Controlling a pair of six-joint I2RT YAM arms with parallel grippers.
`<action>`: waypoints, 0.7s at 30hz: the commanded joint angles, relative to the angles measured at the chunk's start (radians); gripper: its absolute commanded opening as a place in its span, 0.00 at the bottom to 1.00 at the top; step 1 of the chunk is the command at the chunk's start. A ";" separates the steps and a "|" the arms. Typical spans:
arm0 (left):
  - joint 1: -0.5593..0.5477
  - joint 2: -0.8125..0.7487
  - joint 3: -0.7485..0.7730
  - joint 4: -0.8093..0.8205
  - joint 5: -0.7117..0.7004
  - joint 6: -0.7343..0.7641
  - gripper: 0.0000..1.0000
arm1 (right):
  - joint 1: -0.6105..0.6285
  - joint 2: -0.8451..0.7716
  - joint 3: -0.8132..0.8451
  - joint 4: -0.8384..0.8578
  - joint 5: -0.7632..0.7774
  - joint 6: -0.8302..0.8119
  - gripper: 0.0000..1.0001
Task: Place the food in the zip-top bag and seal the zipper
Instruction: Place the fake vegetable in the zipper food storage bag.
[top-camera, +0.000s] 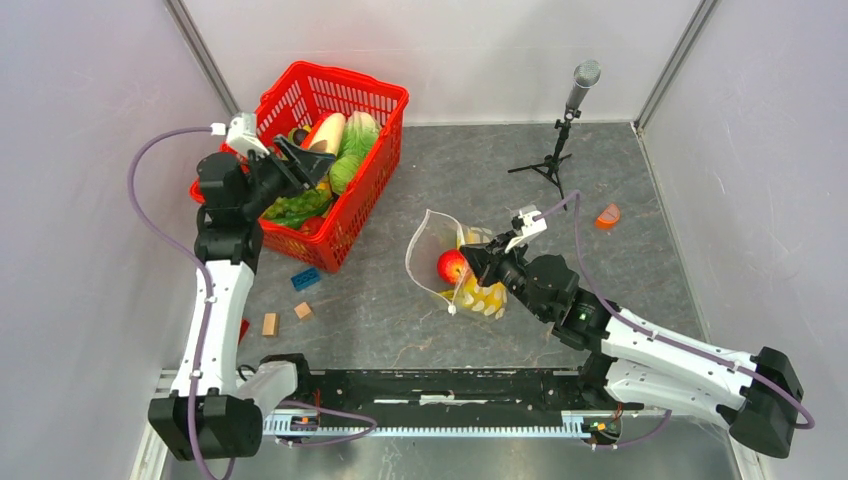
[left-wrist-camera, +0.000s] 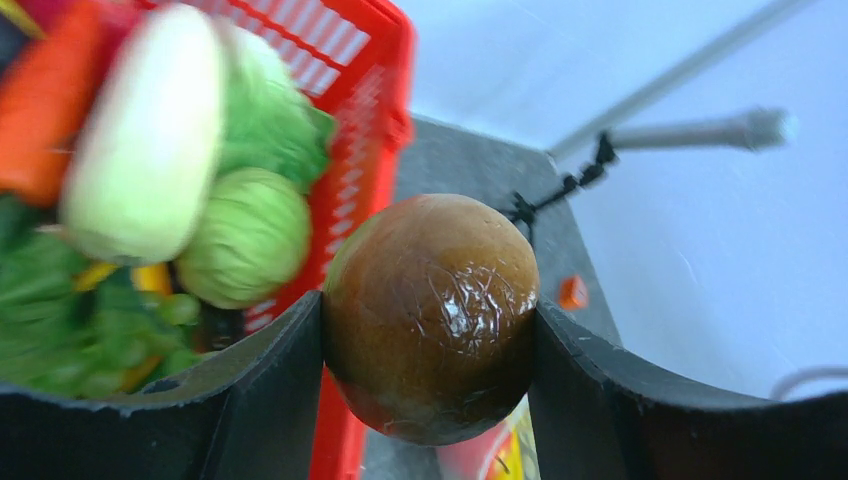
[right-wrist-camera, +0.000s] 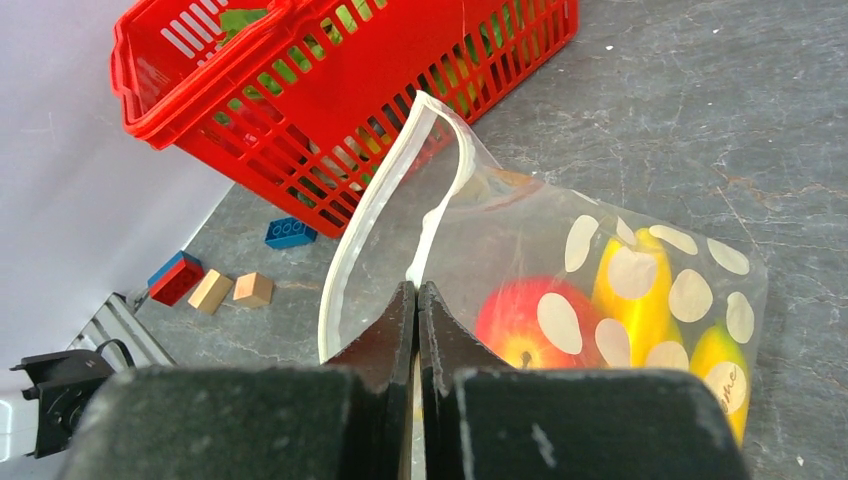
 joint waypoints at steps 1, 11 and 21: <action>-0.086 -0.049 -0.014 0.121 0.232 0.026 0.14 | 0.002 0.005 -0.005 0.072 -0.007 0.026 0.03; -0.455 -0.071 -0.194 0.156 0.262 0.185 0.15 | 0.002 0.010 0.006 0.106 -0.041 0.039 0.03; -0.656 0.021 -0.242 0.163 0.131 0.222 0.17 | 0.001 0.001 -0.009 0.127 -0.065 0.056 0.03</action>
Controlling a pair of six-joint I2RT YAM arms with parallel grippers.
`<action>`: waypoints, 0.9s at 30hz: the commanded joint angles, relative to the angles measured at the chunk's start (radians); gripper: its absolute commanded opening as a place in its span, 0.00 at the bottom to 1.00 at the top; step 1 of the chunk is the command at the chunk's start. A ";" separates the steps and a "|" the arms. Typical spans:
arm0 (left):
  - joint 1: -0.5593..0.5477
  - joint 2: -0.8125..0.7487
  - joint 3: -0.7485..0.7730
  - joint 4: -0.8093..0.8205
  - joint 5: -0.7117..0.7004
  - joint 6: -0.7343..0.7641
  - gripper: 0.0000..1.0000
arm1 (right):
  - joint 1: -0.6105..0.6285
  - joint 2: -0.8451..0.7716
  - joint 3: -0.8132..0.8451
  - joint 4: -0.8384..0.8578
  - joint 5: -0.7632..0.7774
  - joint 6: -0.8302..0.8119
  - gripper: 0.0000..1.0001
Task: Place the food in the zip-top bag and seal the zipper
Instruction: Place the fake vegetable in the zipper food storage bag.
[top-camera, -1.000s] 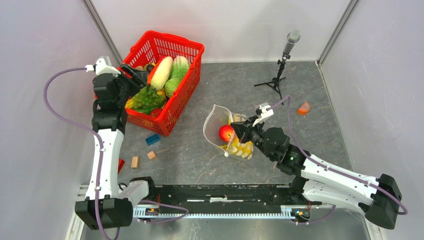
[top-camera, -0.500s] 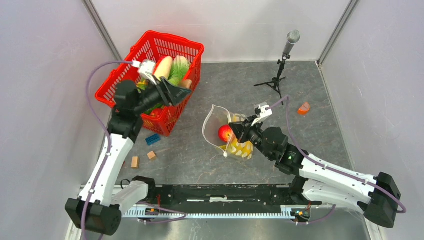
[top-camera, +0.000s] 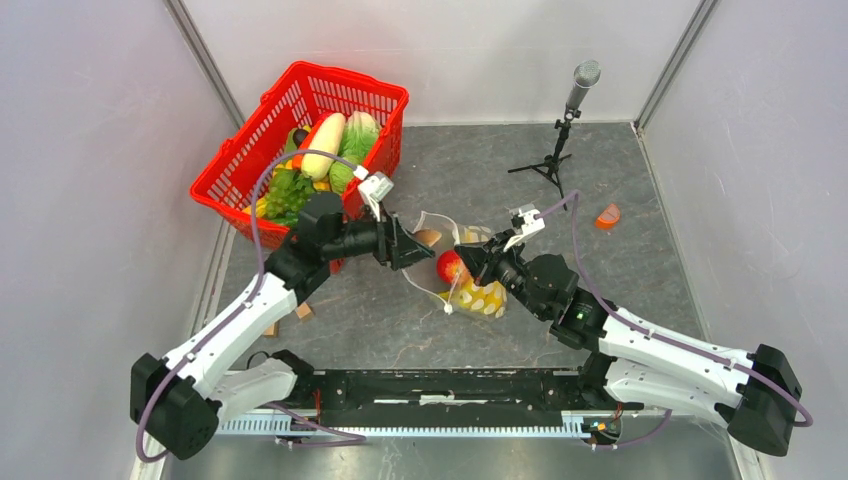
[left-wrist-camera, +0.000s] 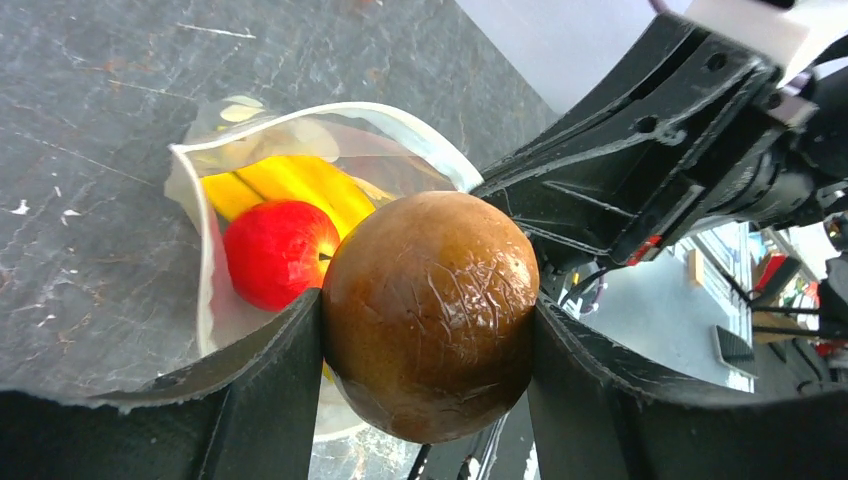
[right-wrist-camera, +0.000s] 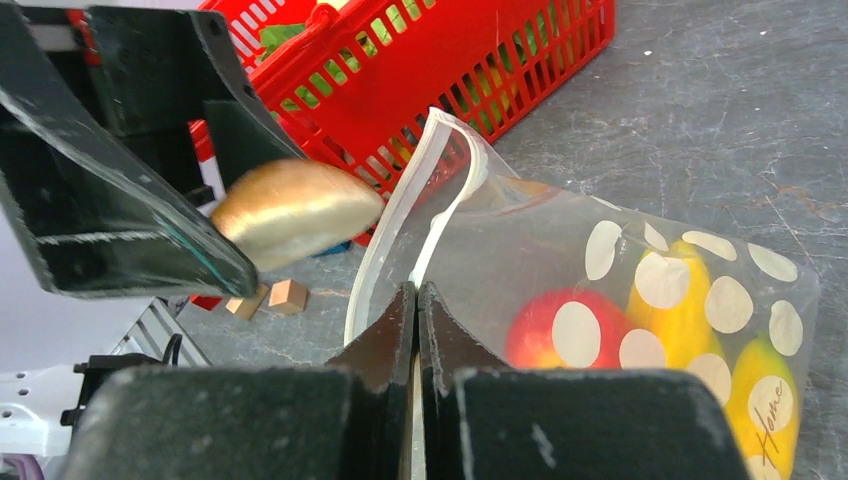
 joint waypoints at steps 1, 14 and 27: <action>-0.077 0.057 0.021 0.052 -0.087 0.068 0.17 | 0.001 -0.018 -0.007 0.071 -0.032 0.016 0.03; -0.186 0.264 0.131 -0.012 -0.248 0.084 0.22 | 0.001 -0.060 -0.021 0.081 -0.039 0.008 0.03; -0.190 0.333 0.129 0.142 -0.017 -0.004 0.64 | 0.001 -0.155 -0.095 0.105 0.100 0.064 0.03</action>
